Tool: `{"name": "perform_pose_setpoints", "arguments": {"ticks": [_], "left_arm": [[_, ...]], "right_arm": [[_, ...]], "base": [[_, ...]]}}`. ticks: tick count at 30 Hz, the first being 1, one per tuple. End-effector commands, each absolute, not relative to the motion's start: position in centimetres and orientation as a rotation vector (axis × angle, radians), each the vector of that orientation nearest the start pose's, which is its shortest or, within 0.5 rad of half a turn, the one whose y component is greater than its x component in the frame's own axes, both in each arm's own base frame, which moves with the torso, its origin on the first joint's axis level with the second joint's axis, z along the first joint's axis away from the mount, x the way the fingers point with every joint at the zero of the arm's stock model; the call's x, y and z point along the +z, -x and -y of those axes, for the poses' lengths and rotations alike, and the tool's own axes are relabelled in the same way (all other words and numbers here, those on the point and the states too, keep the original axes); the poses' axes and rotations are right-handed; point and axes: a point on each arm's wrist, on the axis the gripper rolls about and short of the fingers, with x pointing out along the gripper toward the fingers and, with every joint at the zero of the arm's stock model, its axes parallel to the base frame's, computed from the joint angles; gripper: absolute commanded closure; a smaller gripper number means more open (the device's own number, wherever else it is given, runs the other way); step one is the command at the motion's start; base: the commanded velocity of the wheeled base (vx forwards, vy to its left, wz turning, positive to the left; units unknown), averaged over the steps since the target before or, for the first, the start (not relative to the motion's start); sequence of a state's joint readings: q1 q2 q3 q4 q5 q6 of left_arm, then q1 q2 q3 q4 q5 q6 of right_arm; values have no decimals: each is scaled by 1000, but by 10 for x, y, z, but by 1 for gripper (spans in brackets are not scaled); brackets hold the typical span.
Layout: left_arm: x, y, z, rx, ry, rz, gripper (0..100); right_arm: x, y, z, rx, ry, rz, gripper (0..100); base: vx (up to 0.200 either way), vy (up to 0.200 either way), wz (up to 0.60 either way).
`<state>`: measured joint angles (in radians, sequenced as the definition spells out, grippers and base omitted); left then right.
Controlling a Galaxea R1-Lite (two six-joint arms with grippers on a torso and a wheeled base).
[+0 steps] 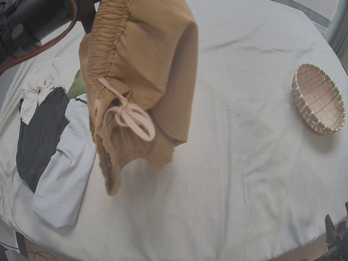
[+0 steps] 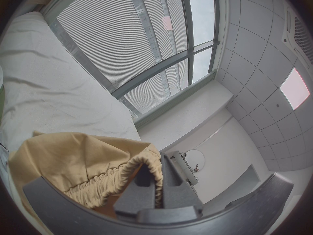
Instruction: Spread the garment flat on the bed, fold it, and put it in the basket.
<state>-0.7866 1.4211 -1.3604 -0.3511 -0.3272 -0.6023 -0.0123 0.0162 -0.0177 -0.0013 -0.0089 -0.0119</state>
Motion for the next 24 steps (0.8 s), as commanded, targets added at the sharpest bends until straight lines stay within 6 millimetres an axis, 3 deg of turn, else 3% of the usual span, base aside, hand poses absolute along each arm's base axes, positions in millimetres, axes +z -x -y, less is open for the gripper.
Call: {"name": "perform_pose_setpoints", "arguments": {"ticks": [1,14,18,20,24], "left_arm": [[401,-154,169,-1189,604,-29,100],[452,-120,160,-1294,605,25,100],[446,-123,163,-1277,595,-11,100],[428,-132,170,-1251,577,-74,100],[409,-140,175,-1231,567,-106,100]], "right_arm": [[76,22,0,-21,12,-5,0],[76,22,0,-21,12,-5,0],[76,22,0,-21,12,-5,0],[76,22,0,-21,11,-5,0],[76,22,0,-18,5,-2,0]], "base": [[0,0,0],[0,0,0],[0,0,0],[0,0,0],[0,0,0]]}}
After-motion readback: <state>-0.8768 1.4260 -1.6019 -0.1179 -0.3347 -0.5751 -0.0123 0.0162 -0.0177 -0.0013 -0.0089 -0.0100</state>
